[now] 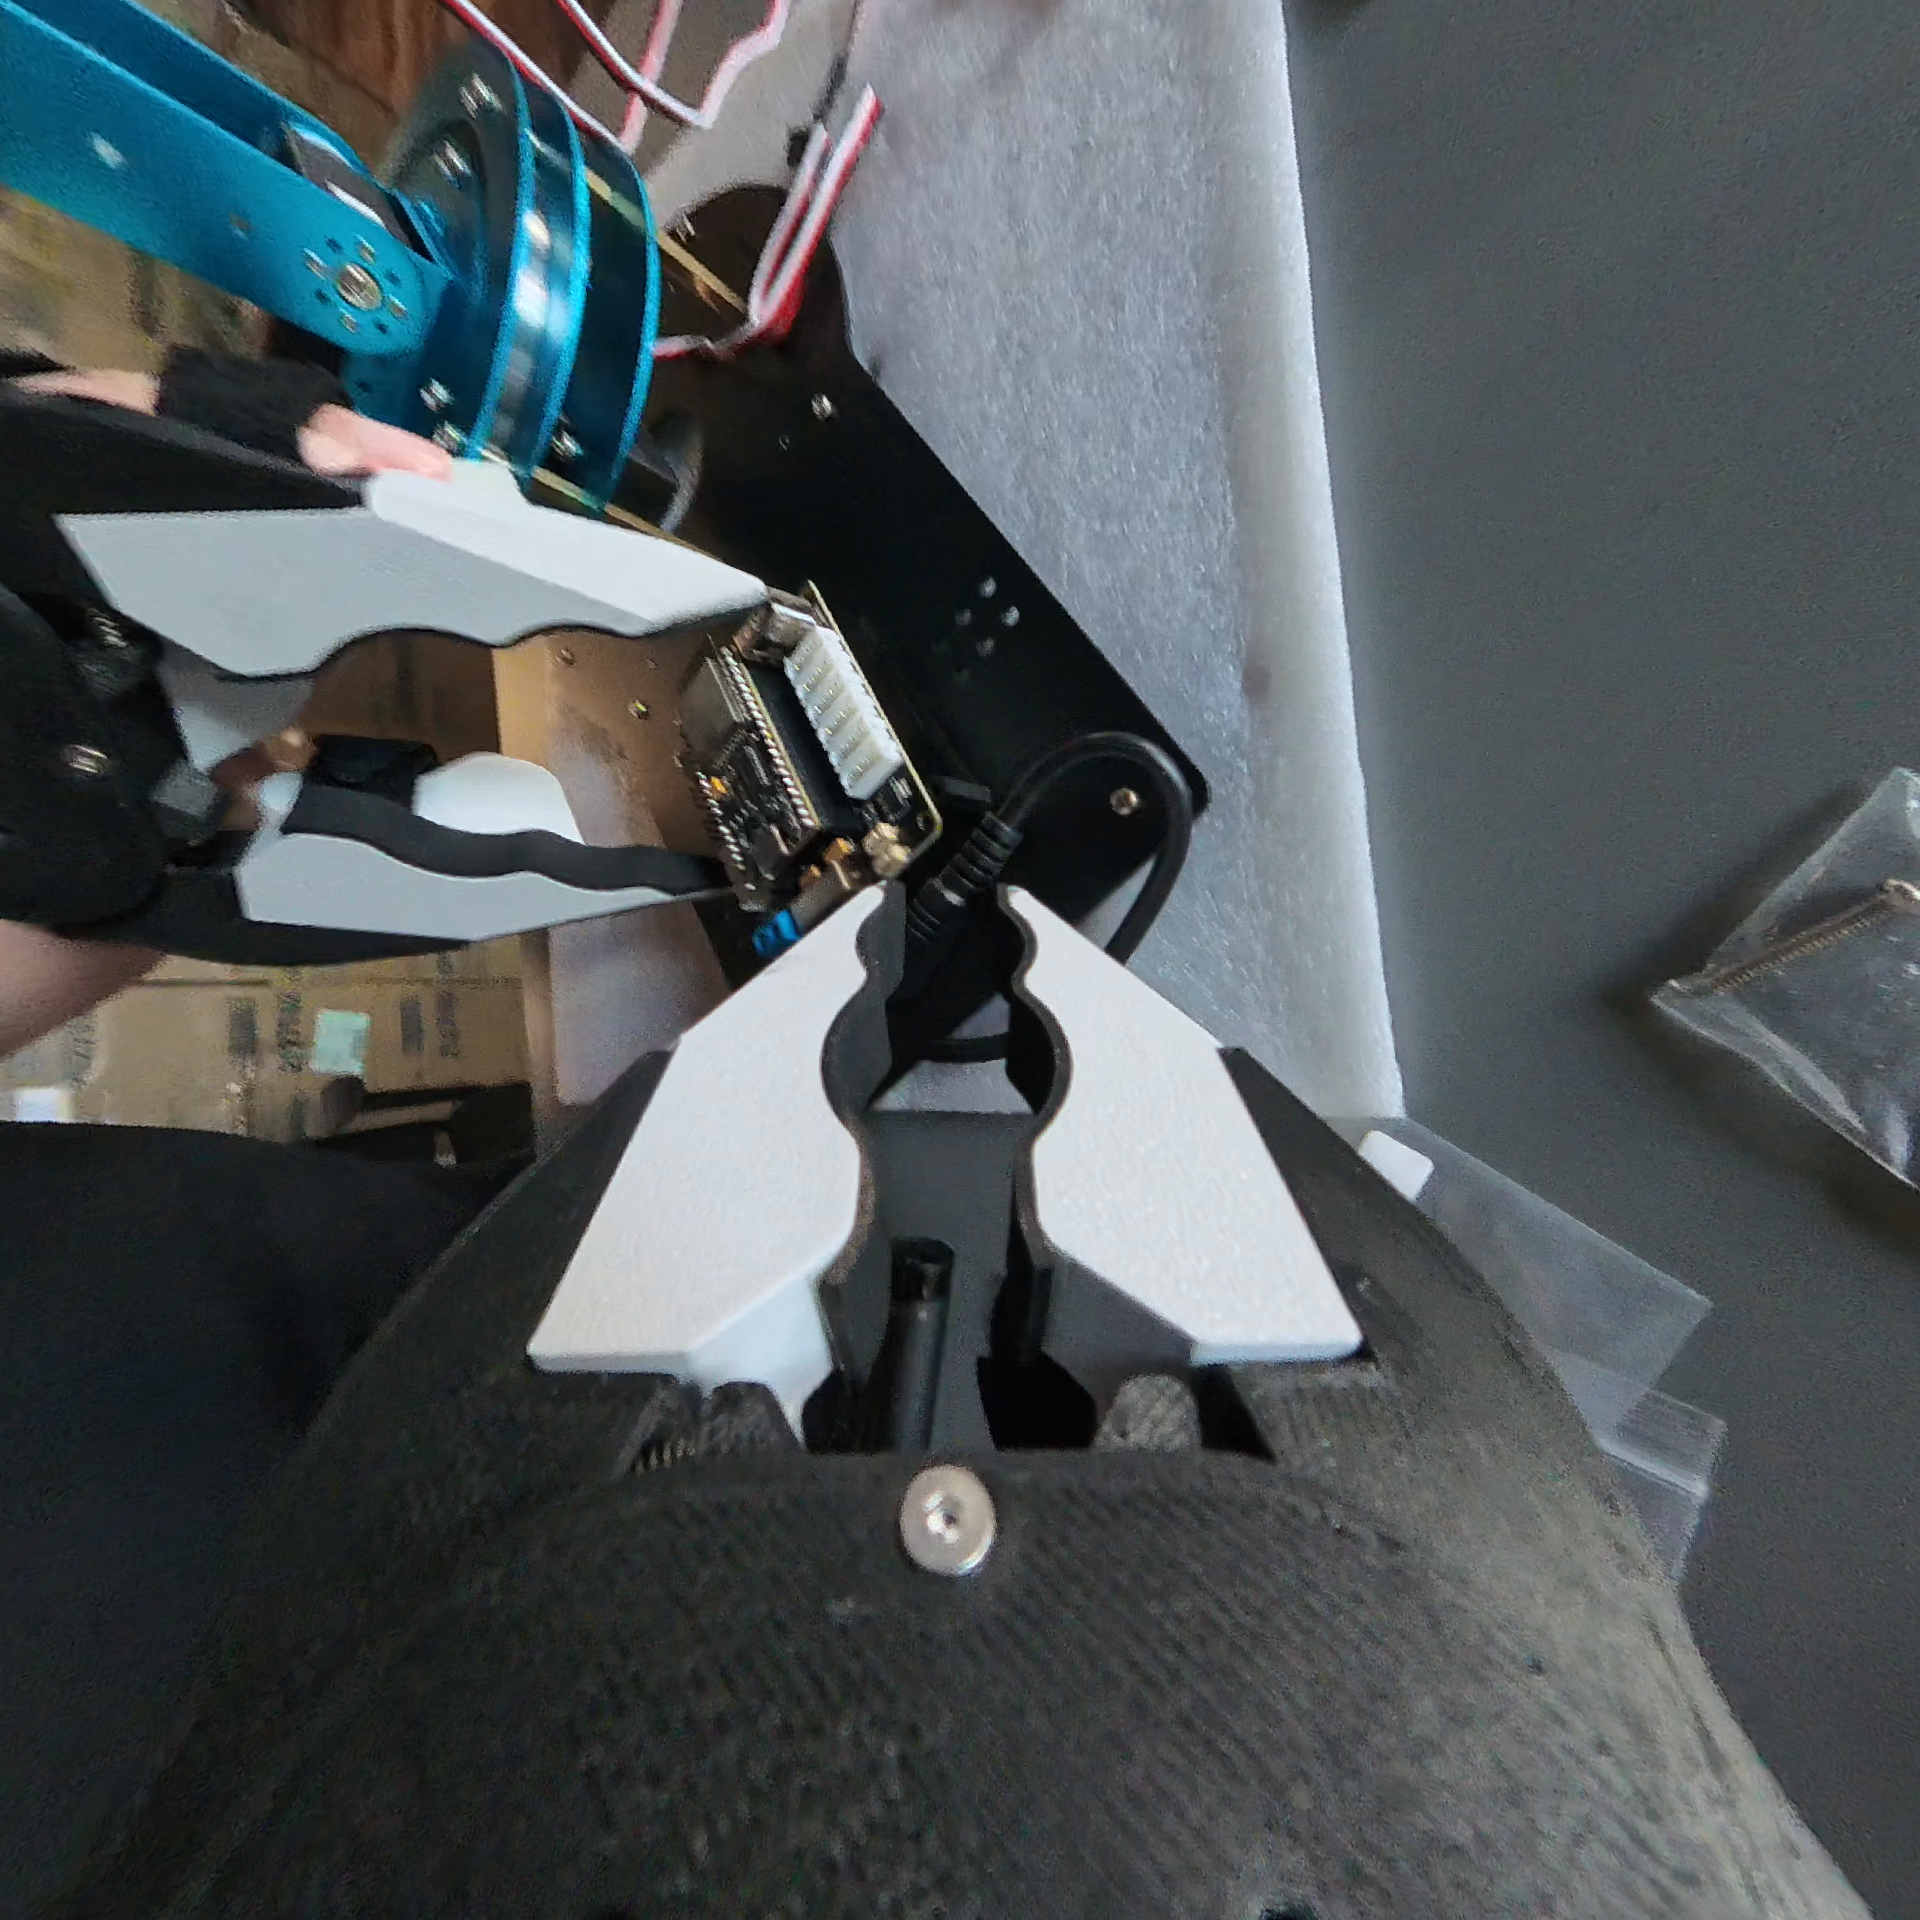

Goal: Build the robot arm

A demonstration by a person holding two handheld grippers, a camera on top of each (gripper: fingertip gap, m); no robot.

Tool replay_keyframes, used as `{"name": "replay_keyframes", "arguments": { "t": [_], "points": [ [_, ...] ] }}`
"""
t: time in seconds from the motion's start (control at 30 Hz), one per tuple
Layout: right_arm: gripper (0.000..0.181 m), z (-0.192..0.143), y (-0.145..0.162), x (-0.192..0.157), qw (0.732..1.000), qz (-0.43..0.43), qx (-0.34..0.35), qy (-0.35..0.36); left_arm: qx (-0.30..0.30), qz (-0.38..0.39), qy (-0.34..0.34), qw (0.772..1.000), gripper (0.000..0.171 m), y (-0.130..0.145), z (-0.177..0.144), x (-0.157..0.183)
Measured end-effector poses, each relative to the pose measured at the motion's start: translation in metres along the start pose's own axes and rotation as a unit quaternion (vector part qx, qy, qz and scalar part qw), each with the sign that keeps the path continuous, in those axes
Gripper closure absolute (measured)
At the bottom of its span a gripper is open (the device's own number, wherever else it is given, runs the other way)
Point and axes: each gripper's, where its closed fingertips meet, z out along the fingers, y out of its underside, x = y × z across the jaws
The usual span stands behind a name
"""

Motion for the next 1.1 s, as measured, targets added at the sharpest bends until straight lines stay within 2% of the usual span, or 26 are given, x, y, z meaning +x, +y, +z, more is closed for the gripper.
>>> {"name": "replay_keyframes", "arguments": {
  "t": [0.07, 0.17, 0.27, 0.33, 0.4, 0.5, 0.57, 0.63, 0.7, 0.77, 0.87, 1.1],
  "points": [
    [0.162, 0.004, 0.008, 0.004, 0.999, -0.01, -0.035, 0.014, 0.0, 0.0, 0.0, 1.0, 0.107, 0.0, 0.0, 0.0],
    [0.164, 0.008, 0.011, -0.001, 0.998, -0.026, -0.058, -0.005, 0.0, -0.002, -0.001, 1.0, 0.106, 0.0, 0.0, 0.0],
    [0.159, 0.006, 0.014, -0.002, 0.995, -0.053, -0.085, -0.003, -0.001, -0.002, -0.003, 1.0, 0.107, 0.0, 0.0, 0.0],
    [0.152, 0.001, 0.016, -0.001, 0.991, -0.084, -0.101, 0.013, -0.002, -0.001, -0.003, 1.0, 0.107, 0.0, 0.001, -0.001],
    [0.152, -0.006, 0.016, 0.003, 0.982, -0.144, -0.118, 0.039, -0.003, 0.0, -0.005, 1.0, 0.107, 0.001, 0.001, -0.001],
    [0.153, -0.014, 0.001, 0.008, 0.957, -0.263, -0.102, 0.075, -0.004, 0.002, -0.006, 1.0, 0.107, 0.001, 0.001, -0.001],
    [0.149, -0.012, -0.01, -0.011, 0.932, -0.354, -0.067, 0.026, -0.003, 0.003, -0.007, 1.0, 0.107, 0.001, 0.001, -0.001],
    [0.139, -0.007, -0.014, -0.033, 0.897, -0.44, -0.027, -0.048, -0.004, 0.002, -0.007, 1.0, 0.107, 0.001, 0.001, -0.001],
    [0.139, -0.001, -0.011, -0.031, 0.867, -0.492, -0.034, -0.073, -0.005, 0.002, -0.007, 1.0, 0.107, 0.001, 0.001, -0.001],
    [0.138, 0.006, -0.008, -0.02, 0.851, -0.515, -0.075, -0.071, -0.005, 0.003, -0.007, 1.0, 0.107, 0.001, 0.001, 0.0],
    [0.14, 0.01, -0.009, -0.019, 0.835, -0.535, -0.099, -0.086, -0.008, 0.005, -0.009, 1.0, 0.107, 0.002, 0.002, 0.0],
    [0.145, 0.017, 0.002, -0.009, 0.826, -0.53, -0.162, -0.1, -0.008, 0.004, -0.008, 1.0, 0.107, 0.002, 0.002, 0.0]
  ]
}}
